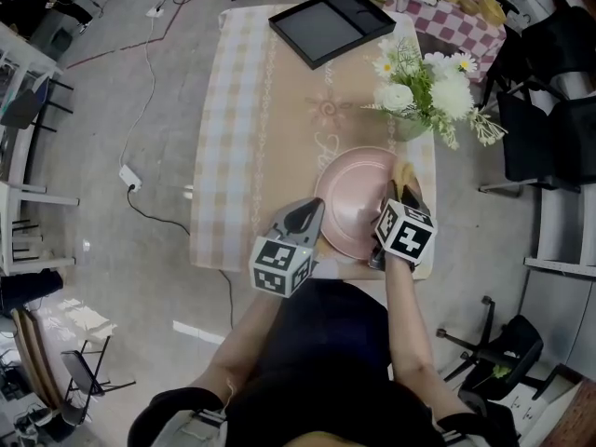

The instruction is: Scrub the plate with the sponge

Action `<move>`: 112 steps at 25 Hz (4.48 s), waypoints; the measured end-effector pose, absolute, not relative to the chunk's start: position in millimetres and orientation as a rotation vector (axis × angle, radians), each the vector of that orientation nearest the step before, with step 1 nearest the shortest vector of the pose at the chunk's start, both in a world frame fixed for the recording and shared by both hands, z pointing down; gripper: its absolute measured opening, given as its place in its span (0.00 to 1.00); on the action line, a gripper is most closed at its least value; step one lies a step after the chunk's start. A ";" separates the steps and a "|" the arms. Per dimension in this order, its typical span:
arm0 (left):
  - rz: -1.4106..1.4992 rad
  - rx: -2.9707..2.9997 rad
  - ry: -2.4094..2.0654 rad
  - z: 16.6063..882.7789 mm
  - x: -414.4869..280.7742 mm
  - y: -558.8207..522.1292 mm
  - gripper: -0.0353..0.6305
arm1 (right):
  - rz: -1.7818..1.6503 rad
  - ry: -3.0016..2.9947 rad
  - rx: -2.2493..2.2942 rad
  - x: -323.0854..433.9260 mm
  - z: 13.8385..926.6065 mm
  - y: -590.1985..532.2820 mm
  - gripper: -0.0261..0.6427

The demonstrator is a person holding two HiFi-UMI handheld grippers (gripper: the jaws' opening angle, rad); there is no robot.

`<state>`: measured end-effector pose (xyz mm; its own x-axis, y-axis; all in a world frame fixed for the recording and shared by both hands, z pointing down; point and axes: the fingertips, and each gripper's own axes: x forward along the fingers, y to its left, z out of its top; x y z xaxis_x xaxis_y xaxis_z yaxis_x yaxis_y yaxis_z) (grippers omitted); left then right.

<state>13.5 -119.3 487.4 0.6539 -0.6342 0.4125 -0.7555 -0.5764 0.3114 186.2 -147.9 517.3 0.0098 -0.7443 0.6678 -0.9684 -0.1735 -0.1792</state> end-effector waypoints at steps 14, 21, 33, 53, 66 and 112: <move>0.370 2.398 -1.108 491.8 7.8 -124.1 0.08 | 0.949 -1.735 1.943 181.7 530.2 -157.2 0.17; 0.367 2.396 -1.116 491.6 7.4 -123.7 0.08 | 0.940 -1.737 1.933 178.8 531.0 -159.3 0.17; 0.364 2.362 -1.170 493.7 -7.6 -124.0 0.08 | 0.922 -1.771 1.893 166.0 531.0 -168.2 0.17; 0.361 2.346 -1.201 493.7 -18.6 -127.1 0.08 | 0.933 -1.826 1.837 137.4 531.4 -178.4 0.17; 0.367 2.344 -1.210 495.0 -20.1 -127.4 0.08 | 0.959 -1.893 1.782 119.2 531.2 -180.3 0.17; 0.386 2.408 -1.141 492.6 0.1 -110.8 0.08 | 1.015 -1.981 1.823 136.1 504.5 -159.1 0.17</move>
<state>0.1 -110.8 492.6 0.6196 -0.6582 0.4275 -0.7826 -0.5593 0.2731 136.1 -159.1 504.5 -0.1764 -0.7654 0.6189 -0.9494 -0.0336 -0.3122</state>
